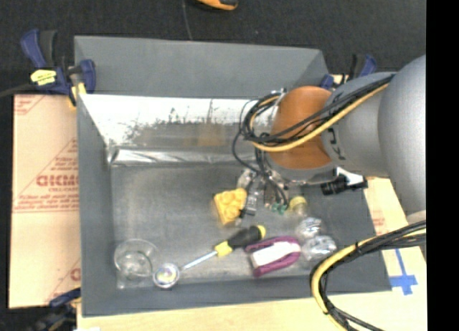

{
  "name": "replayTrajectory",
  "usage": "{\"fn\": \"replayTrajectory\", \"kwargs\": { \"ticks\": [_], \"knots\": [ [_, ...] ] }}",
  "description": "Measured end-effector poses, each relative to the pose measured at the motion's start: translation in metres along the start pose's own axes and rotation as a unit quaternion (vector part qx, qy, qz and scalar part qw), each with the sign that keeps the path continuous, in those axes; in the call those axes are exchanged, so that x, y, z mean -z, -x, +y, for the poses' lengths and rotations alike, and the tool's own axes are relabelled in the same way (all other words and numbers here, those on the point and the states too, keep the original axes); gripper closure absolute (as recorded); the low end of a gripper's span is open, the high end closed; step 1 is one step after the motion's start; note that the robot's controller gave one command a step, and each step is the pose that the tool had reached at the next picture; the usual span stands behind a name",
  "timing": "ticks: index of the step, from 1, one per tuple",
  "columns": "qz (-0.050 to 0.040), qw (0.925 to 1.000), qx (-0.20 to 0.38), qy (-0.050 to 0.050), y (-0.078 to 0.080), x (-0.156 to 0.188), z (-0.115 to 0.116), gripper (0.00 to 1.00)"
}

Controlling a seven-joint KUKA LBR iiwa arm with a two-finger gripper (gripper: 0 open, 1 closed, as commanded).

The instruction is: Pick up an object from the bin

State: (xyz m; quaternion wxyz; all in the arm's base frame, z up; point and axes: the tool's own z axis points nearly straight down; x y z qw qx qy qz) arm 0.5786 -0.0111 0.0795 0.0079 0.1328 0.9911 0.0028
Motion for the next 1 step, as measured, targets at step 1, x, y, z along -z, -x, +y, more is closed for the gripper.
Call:
{"fn": "replayTrajectory", "kwargs": {
  "ticks": [1],
  "knots": [
    [0.0011, 1.0, 0.0, 0.0, -0.0004, 0.0155, -0.0006, 1.0]
  ]
}}
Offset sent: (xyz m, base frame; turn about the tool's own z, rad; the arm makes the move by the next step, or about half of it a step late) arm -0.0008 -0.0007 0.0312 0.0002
